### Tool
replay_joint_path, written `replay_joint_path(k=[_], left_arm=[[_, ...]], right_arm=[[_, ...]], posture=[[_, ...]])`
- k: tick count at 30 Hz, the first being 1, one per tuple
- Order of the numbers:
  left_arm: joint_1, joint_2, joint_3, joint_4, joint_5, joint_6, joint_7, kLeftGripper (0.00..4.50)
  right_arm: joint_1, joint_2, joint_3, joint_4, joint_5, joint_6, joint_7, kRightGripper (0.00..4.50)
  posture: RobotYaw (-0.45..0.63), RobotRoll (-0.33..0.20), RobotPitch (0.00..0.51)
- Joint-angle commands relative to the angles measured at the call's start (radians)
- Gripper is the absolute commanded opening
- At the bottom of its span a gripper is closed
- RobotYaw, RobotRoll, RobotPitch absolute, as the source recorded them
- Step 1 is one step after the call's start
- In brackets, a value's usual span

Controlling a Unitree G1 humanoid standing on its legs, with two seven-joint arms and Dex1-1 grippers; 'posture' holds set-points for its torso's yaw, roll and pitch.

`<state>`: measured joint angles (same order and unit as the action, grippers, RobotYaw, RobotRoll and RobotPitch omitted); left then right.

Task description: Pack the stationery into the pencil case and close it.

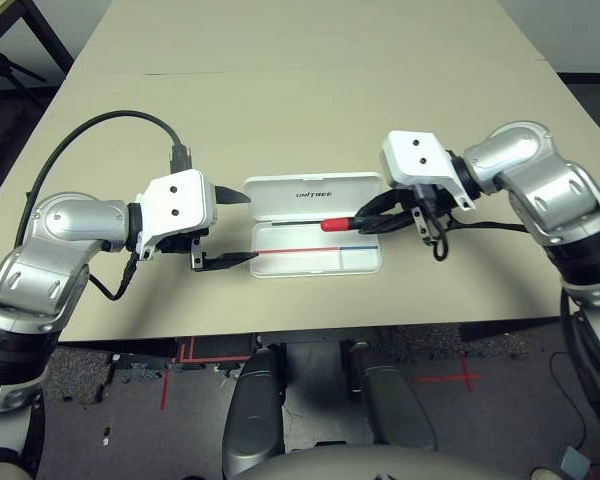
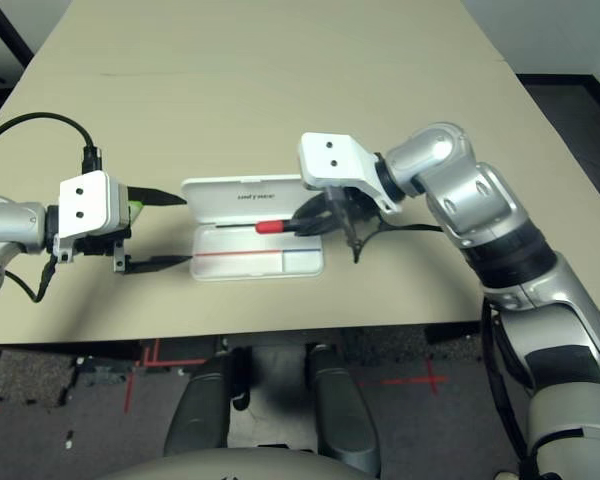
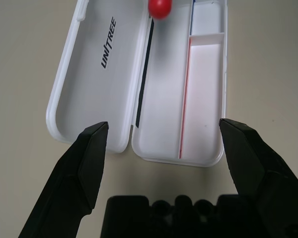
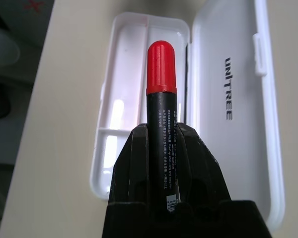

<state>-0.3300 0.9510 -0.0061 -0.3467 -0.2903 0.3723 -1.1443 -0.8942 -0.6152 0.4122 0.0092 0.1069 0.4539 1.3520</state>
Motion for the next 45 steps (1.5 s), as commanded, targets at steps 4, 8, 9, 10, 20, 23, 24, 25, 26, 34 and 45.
replay_joint_path(k=[4, 8, 9, 10, 20, 23, 24, 25, 26, 34, 45], left_arm=[[0.034, 0.009, 0.018, -0.04, -0.009, 0.019, 0.023, 4.5], [0.04, 0.01, 0.023, -0.047, -0.01, 0.025, 0.031, 4.5], [0.042, 0.01, 0.024, -0.049, -0.01, 0.025, 0.032, 4.5], [0.044, 0.011, 0.025, -0.051, -0.01, 0.027, 0.034, 4.5], [0.056, 0.015, 0.033, -0.058, -0.009, 0.033, 0.037, 4.5], [0.058, 0.016, 0.034, -0.058, -0.009, 0.034, 0.036, 4.5], [0.058, 0.017, 0.034, -0.059, -0.009, 0.034, 0.036, 4.5], [0.058, 0.017, 0.034, -0.059, -0.008, 0.034, 0.036, 4.5], [0.058, 0.017, 0.034, -0.059, -0.009, 0.035, 0.036, 4.5], [0.056, 0.013, 0.028, -0.048, -0.006, 0.029, 0.036, 4.5], [0.075, 0.013, 0.052, -0.037, -0.015, 0.041, 0.046, 4.5]], right_arm=[[0.008, 0.07, 0.046, 0.036, -0.054, -0.032, -0.053, 0.52], [0.01, 0.101, 0.062, 0.064, -0.083, -0.057, -0.07, 0.52], [0.012, 0.107, 0.066, 0.069, -0.088, -0.063, -0.074, 0.52], [0.015, 0.113, 0.07, 0.074, -0.092, -0.068, -0.077, 0.52], [0.028, 0.163, 0.086, 0.101, -0.122, -0.097, -0.094, 0.52], [0.029, 0.168, 0.086, 0.102, -0.123, -0.109, -0.097, 0.87], [0.029, 0.169, 0.085, 0.102, -0.123, -0.115, -0.098, 1.27], [0.029, 0.169, 0.083, 0.101, -0.122, -0.123, -0.099, 1.59], [0.029, 0.169, 0.077, 0.096, -0.117, -0.126, -0.099, 1.93], [0.022, 0.129, 0.011, 0.024, -0.021, -0.048, -0.04, 4.48], [0.14, -0.105, -0.222, -0.053, 0.232, 0.081, 0.089, 4.48]], posture=[[0.1, 0.0, 0.212], [0.1, 0.0, 0.212], [0.11, 0.0, 0.212], [0.11, 0.0, 0.212], [0.11, 0.0, 0.214], [0.12, 0.0, 0.213], [0.12, 0.0, 0.213], [0.12, 0.0, 0.213], [0.12, 0.0, 0.212], [0.11, 0.0, 0.205], [0.1, 0.0, 0.213]])
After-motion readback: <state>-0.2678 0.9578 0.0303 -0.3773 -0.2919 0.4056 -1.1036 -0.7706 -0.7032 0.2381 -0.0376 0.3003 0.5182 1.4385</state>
